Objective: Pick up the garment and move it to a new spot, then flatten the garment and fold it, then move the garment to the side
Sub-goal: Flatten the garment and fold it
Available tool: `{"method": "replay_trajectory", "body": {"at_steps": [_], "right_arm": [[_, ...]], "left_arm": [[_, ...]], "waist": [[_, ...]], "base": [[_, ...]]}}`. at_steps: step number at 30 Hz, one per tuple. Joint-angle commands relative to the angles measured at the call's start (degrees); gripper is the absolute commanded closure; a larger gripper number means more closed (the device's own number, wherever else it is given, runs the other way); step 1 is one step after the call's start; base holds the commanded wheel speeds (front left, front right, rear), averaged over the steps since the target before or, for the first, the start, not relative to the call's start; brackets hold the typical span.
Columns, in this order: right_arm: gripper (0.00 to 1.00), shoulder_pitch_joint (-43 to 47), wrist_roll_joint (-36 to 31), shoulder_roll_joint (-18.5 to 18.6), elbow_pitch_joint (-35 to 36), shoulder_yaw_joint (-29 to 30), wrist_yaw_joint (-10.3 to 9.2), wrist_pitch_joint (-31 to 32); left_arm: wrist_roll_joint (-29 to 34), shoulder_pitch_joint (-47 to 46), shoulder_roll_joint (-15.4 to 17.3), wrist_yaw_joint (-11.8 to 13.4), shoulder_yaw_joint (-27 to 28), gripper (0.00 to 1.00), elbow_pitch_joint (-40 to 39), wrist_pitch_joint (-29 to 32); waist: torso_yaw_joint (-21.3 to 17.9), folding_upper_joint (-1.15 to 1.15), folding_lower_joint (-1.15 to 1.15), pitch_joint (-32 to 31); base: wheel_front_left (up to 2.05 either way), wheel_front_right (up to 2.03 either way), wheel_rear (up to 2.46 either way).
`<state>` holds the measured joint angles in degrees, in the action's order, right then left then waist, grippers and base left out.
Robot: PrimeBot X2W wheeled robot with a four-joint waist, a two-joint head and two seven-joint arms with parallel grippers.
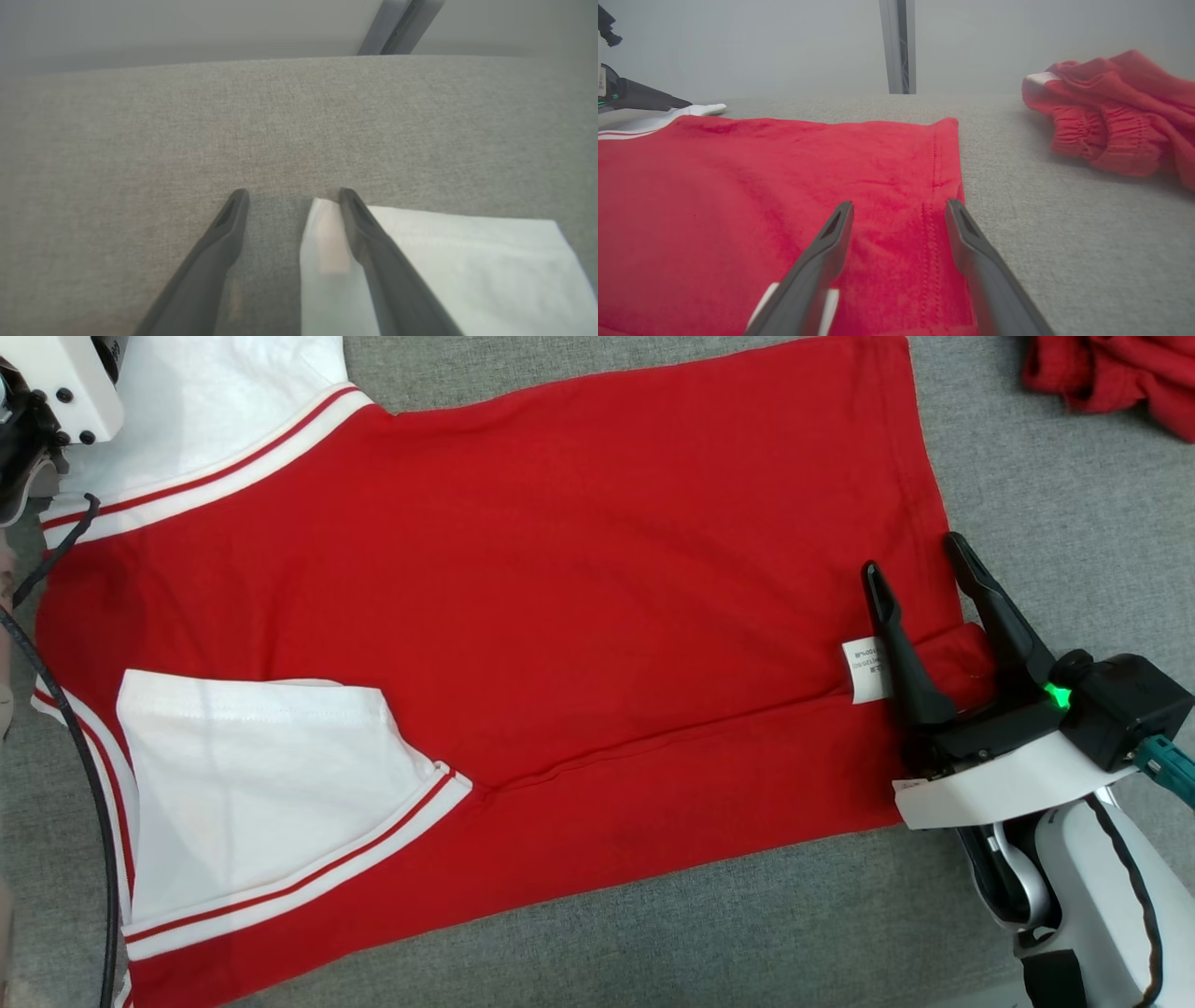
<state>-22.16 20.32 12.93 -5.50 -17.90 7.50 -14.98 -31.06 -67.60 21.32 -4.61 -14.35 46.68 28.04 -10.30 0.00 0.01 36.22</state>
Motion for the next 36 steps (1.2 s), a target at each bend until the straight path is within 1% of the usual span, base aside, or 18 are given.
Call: {"method": "replay_trajectory", "body": {"at_steps": [1, 2, 3, 4, 5, 6, 13, 16, 17, 19, 21, 24, 25, 30, 36], "right_arm": [[0.00, -0.98, 0.23, -0.06, -0.12, -0.05, -0.01, -0.34], [0.00, -0.93, 0.27, -0.13, -0.16, -0.05, -0.01, -0.34], [0.00, -0.87, 0.30, -0.19, -0.21, -0.05, -0.01, -0.33], [0.00, -0.82, 0.36, -0.24, -0.22, 0.00, -0.01, -0.33], [0.00, -0.81, 0.39, -0.26, -0.23, 0.04, -0.01, -0.34], [0.00, -0.85, 0.35, -0.25, -0.28, 0.10, -0.01, -0.33], [0.00, -1.54, 0.44, 0.61, -0.84, 0.30, -0.01, -0.33], [0.00, -2.87, 1.97, 1.70, -2.10, -0.83, -0.01, -0.34], [0.00, -3.37, 3.38, 2.04, -2.87, -1.42, -0.02, -0.33], [0.00, -5.51, 5.65, 4.07, -4.93, -2.95, -0.02, -0.33], [0.00, -8.01, 9.59, 5.84, -7.74, -5.22, -0.01, -0.18], [0.00, -13.09, 15.63, 9.14, -11.21, -8.88, 0.00, 3.72], [0.00, -16.37, 19.22, 11.00, -12.76, -11.22, 0.00, 6.73], [0.00, -23.19, 27.73, 13.73, -16.00, -16.19, 0.00, 13.53], [0.00, -29.98, 32.51, 14.78, -20.88, -20.74, 0.00, 17.05]], "left_arm": [[0.22, -0.58, 0.56, -0.35, -0.27, 0.00, 0.32, 0.56], [-0.08, -0.34, 0.50, -0.55, -0.42, 0.00, 0.47, 1.14], [-0.21, -0.13, 0.52, -0.51, -0.57, 0.13, 0.60, 1.61], [-0.16, 0.05, 0.63, -0.64, -0.86, 0.39, 0.62, 2.03], [-0.13, 0.20, 0.69, -0.74, -0.99, 0.62, 0.50, 2.15], [-0.25, 0.44, 0.65, -0.85, -1.14, 1.00, 0.41, 2.44], [-1.50, 1.61, 0.20, -1.76, -2.13, 1.00, -2.58, 2.88], [-2.25, 1.97, 0.44, -1.95, -2.34, 1.00, -4.31, 2.89], [-2.50, 2.19, 0.44, -2.08, -2.34, 1.00, -4.88, 2.92], [-2.78, 2.70, 0.53, -2.24, -2.59, 1.00, -6.07, 3.15], [-3.31, 2.99, 0.50, -2.35, -2.62, 1.00, -7.18, 3.15], [-3.55, 3.68, 0.65, -2.34, -2.88, 1.00, -8.86, 3.36], [-3.75, 4.07, 0.65, -2.36, -3.05, 1.00, -9.83, 3.39], [-4.28, 4.98, 0.28, -2.37, -3.68, 1.00, -12.40, 3.99], [-4.20, 5.04, 0.00, -2.21, -4.60, 1.00, -14.85, 4.88]], "waist": [[-0.03, 0.00, -0.01, 0.02], [-0.06, 0.00, -0.01, 0.03], [-0.07, 0.00, -0.01, 0.02], [-0.08, 0.00, -0.01, 0.02], [-0.08, 0.00, -0.01, 0.01], [-0.06, 0.00, -0.01, -0.04], [0.58, 0.00, -0.01, -1.01], [0.85, 0.00, -0.01, -1.74], [0.92, 0.00, -0.01, -1.99], [1.09, 0.00, -0.01, -2.54], [1.28, 0.00, -0.01, -3.08], [1.53, 0.00, -0.01, -3.71], [1.71, 0.00, -0.01, -4.00], [2.48, 0.00, -0.01, -4.36], [3.32, 0.00, -0.01, -3.85]], "base": [[0.00, 0.00, 0.00], [0.00, 0.00, 0.00], [0.00, 0.00, 0.00], [0.00, 0.00, 0.00], [0.00, 0.00, 0.00], [0.00, 0.00, 0.00], [0.00, 0.00, 0.00], [0.00, 0.00, 0.00], [0.00, 0.00, 0.00], [0.00, 0.00, 0.00], [0.00, 0.00, 0.00], [0.00, 0.00, 0.00], [0.00, 0.00, 0.00], [0.00, 0.00, 0.00], [0.00, 0.00, 0.00]]}}
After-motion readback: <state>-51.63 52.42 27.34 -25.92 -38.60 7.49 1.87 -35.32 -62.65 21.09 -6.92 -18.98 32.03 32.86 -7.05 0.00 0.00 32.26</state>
